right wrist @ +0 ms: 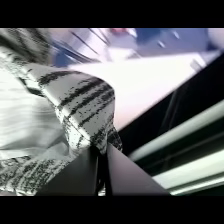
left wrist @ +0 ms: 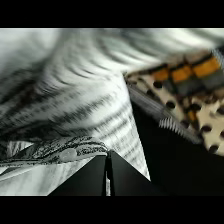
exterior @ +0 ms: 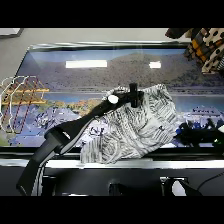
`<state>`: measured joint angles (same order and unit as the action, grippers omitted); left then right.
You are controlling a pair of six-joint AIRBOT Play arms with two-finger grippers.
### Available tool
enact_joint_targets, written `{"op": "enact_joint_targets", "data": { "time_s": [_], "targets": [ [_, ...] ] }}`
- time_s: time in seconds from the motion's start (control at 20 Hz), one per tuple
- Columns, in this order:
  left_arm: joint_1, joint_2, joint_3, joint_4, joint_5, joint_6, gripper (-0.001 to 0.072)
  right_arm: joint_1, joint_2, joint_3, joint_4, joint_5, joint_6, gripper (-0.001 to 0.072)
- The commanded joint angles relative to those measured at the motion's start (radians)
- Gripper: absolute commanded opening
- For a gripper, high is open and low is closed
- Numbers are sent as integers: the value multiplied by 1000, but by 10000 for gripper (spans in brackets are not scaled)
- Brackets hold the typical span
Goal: Fold the clothes and pants, and hang the long-sleeved shirts on hangers.
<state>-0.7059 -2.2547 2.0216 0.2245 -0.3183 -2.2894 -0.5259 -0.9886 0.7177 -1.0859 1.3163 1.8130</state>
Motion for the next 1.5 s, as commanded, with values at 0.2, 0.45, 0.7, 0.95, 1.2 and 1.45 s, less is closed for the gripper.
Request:
{"op": "enact_joint_targets", "data": {
  "time_s": [0.2, 0.45, 0.7, 0.95, 1.2, 1.45],
  "targets": [
    [155, 214, 6, 391, -342, 304, 25, 272, -4, 449, -53, -71, 5, 38],
    [260, 440, 6, 579, -344, 304, 24, 484, -137, 872, -168, -138, -5, 37],
    [337, 681, 6, 812, -345, 251, 24, 677, -298, 1286, -254, -159, -31, 37],
    [348, 913, 6, 1047, -357, 190, 24, 745, -244, 1376, -348, -154, 9, 38],
    [322, 1048, 4, 1153, -546, 46, 24, 745, -164, 1376, -347, -114, 25, 38],
    [213, 1051, -98, 1273, -870, -158, 25, 763, -250, 1370, -318, 34, 35, 38]
  ]
}}
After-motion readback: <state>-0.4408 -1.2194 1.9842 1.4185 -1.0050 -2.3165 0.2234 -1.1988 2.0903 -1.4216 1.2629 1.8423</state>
